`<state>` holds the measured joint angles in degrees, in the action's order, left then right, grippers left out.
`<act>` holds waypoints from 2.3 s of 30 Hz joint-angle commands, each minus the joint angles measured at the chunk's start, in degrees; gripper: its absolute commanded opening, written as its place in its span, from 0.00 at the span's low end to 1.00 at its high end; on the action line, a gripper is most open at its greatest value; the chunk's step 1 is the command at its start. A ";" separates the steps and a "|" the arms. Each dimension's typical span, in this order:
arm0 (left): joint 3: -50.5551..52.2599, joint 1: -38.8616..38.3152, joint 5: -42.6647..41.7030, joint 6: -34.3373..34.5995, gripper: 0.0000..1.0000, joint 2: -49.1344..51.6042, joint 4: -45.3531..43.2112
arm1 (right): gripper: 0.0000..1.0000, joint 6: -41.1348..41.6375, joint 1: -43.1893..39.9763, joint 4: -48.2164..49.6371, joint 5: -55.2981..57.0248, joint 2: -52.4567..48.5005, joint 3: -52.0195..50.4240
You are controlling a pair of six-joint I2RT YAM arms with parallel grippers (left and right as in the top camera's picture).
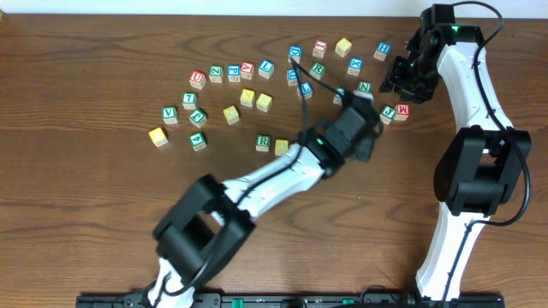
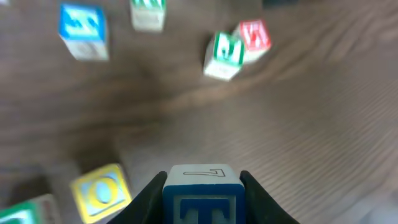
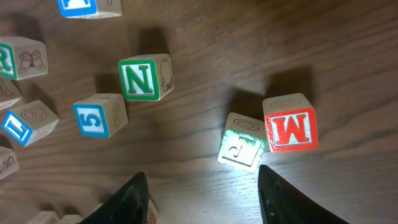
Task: Spell out ROBOT
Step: 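Carry the T block to the right end of the row and release, then retract the left gripper back toward the upper-left blocks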
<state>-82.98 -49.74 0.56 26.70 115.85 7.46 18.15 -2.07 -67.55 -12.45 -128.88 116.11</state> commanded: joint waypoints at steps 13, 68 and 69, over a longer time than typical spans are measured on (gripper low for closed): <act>-0.61 0.00 8.09 -1.01 0.27 3.61 -2.25 | 0.52 -1.97 -0.50 -0.28 -0.79 1.92 1.11; -0.63 18.91 7.65 -5.01 0.50 -27.54 27.32 | 0.55 -5.53 4.07 -2.36 -0.17 1.92 1.11; -0.63 20.61 7.65 -5.01 0.50 -28.06 29.38 | 0.55 -5.53 5.03 -2.27 -0.17 1.92 1.11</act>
<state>-83.50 -32.86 7.75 20.99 88.99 33.67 13.30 -0.12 -69.80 -12.01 -128.88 116.20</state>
